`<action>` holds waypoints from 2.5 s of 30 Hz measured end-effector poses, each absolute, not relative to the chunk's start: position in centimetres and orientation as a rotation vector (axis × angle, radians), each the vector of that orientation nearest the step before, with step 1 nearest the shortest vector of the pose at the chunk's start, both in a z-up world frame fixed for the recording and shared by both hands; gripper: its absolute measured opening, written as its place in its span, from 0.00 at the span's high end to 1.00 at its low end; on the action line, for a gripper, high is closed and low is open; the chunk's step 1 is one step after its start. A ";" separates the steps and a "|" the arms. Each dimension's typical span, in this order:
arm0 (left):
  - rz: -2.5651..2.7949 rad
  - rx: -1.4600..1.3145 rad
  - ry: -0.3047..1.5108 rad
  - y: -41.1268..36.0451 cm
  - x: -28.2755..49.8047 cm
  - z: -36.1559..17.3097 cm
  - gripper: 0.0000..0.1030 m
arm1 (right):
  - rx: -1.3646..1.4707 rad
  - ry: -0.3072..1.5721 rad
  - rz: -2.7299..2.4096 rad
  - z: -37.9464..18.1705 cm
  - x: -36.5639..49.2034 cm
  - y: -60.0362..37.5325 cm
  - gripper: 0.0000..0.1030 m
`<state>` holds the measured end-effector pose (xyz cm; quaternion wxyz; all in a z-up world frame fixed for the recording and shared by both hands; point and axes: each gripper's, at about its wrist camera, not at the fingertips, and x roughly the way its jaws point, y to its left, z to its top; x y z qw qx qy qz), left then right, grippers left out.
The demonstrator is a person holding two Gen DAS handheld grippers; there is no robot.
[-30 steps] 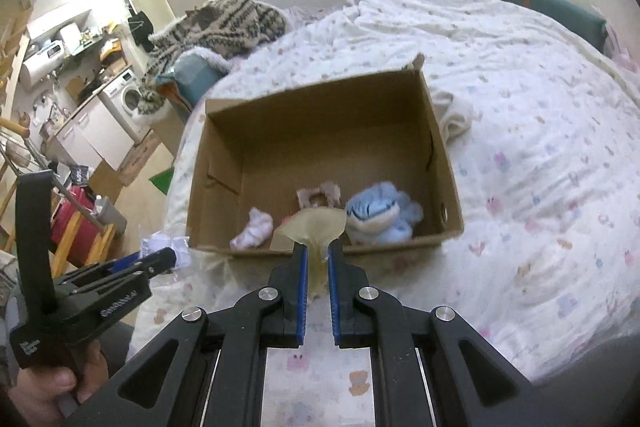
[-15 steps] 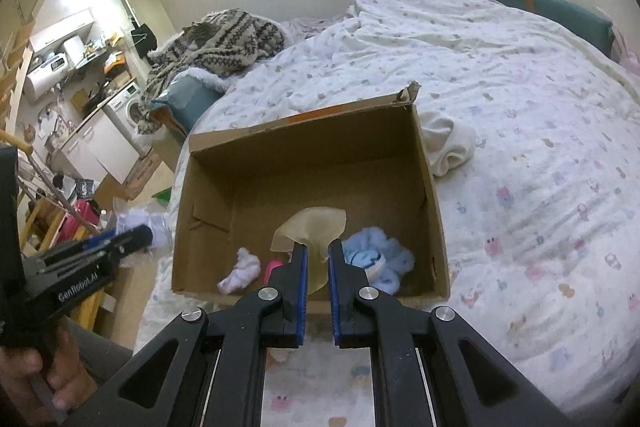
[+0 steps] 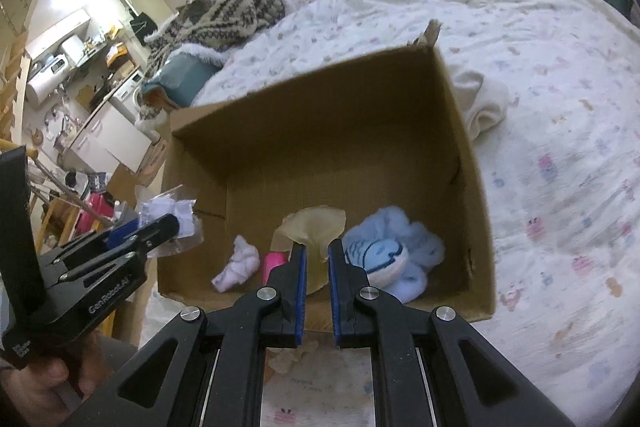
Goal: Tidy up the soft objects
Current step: 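Carry the plastic bag and beige scrap into the box with both grippers, then open both grippers to drop the bag and scrap, then withdraw, then grasp the tan stick-shaped piece on the duvet with the right gripper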
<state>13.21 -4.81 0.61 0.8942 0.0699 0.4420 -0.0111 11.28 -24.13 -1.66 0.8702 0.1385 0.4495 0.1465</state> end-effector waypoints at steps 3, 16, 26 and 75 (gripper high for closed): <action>-0.040 0.117 0.922 -4.7 13.4 -0.1 0.80 | 0.252 0.959 0.299 -2.3 11.4 -23.6 0.89; -0.041 0.086 0.952 -4.2 13.2 -0.9 0.79 | 0.279 0.992 0.282 -3.3 11.8 -23.8 0.86; -0.050 0.056 0.961 -4.2 13.1 -0.9 0.79 | 0.333 0.956 0.306 -2.7 11.7 -24.3 0.65; 0.078 0.007 0.940 -0.2 4.8 1.7 0.36 | 0.361 1.039 0.290 -3.0 5.0 -22.2 0.30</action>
